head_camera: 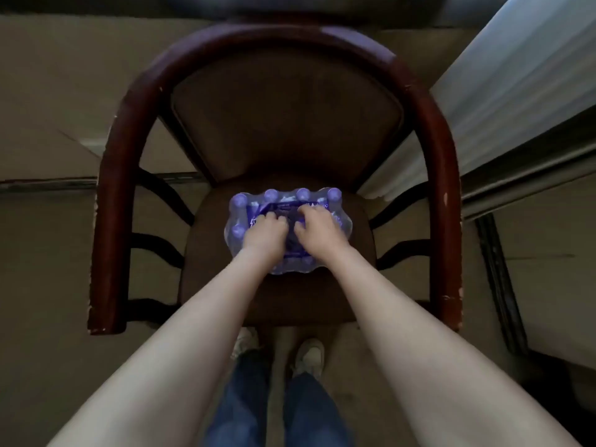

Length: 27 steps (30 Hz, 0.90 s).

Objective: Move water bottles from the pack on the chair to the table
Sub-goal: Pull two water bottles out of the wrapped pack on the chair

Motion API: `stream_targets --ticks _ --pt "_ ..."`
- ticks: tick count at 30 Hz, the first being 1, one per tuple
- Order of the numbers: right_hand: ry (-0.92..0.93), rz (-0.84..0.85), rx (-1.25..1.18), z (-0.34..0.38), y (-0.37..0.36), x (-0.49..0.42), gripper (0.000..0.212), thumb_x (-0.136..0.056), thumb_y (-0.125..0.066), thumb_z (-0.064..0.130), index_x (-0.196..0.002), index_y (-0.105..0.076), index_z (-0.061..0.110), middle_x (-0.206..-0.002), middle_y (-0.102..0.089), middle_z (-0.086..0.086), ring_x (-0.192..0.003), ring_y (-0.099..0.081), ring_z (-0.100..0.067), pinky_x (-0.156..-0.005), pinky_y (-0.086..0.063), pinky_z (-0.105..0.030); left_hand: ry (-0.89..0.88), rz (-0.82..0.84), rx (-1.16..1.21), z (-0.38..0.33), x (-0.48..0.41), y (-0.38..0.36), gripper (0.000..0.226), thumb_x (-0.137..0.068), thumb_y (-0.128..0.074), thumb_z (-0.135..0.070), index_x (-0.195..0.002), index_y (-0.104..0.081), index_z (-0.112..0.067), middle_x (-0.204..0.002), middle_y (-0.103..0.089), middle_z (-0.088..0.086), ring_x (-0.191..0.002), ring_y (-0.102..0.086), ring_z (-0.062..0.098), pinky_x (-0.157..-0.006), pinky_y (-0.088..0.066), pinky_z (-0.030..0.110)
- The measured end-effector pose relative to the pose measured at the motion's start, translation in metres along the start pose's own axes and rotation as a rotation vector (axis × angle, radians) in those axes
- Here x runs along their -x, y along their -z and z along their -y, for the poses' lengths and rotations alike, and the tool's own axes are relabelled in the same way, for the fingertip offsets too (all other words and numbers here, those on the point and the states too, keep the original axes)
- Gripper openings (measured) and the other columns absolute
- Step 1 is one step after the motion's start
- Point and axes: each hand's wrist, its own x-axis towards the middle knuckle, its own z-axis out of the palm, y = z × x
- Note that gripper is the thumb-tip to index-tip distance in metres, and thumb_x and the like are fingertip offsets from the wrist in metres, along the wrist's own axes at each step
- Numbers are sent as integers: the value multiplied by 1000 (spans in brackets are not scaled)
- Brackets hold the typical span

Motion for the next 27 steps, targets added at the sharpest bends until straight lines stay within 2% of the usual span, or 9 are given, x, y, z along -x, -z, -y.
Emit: stream_targets --ticks 2,5,7,10,14,18,23,27 --pt "24 3 142 1 -2 -9 21 -91 -49 20 -106 -62 12 -107 -65 -12 -95 -61 -32 -75 -47 -39 0 23 -81 -3 -5 -1 35 -90 -56 -14 -124 -52 -11 -127 -49 14 -113 -52 32 -92 -45 43" --pt "36 63 284 4 -6 -14 17 -90 -47 18 -95 -63 13 -99 -66 -11 -89 -62 -32 -66 -42 -36 -19 -10 -116 -2 -6 -1 43 -87 -59 -10 -128 -46 -10 -126 -45 15 -103 -60 33 -76 -47 42" --pt "62 105 374 5 -9 -15 17 -89 -48 16 -94 -64 13 -97 -65 -12 -89 -63 -32 -63 -41 -35 -54 -24 -85 6 -8 -2 50 -81 -66 -7 -125 -44 -7 -124 -45 16 -99 -62 34 -68 -45 40" --pt "63 133 471 9 -11 -14 14 -88 -54 12 -100 -62 13 -103 -62 -12 -92 -62 -31 -60 -40 -35 -98 -11 -10 16 -5 2 53 -76 -71 -9 -121 -44 -5 -122 -47 15 -99 -62 32 -72 -51 41" --pt "61 161 493 7 -14 -15 25 -83 -62 8 -108 -56 10 -111 -53 -15 -96 -59 -32 -62 -39 -37 -108 7 57 16 -2 6 34 -85 -58 -5 -117 -46 -2 -120 -48 19 -98 -60 34 -71 -48 42" --pt "88 148 481 4 -16 -15 38 -81 -67 8 -115 -51 9 -115 -49 -17 -95 -60 -32 -61 -41 -36 -102 -24 69 14 0 19 33 -87 -55 -5 -120 -49 0 -125 -50 19 -101 -60 35 -78 -50 42" --pt "118 128 484 1 -18 -16 41 -84 -64 8 -121 -47 7 -119 -47 -19 -95 -60 -32 -63 -44 -36 -105 -89 117 18 14 31 27 -86 -60 -14 -109 -51 -2 -111 -54 20 -90 -58 36 -67 -43 36" --pt "116 124 510 2 -20 -18 39 -86 -62 8 -121 -46 5 -121 -46 -20 -94 -61 -33 -65 -48 -37 -87 -200 136 23 21 34 29 -83 -62 -31 -104 -50 -15 -94 -50 2 -71 -48 22 -52 -32 30"
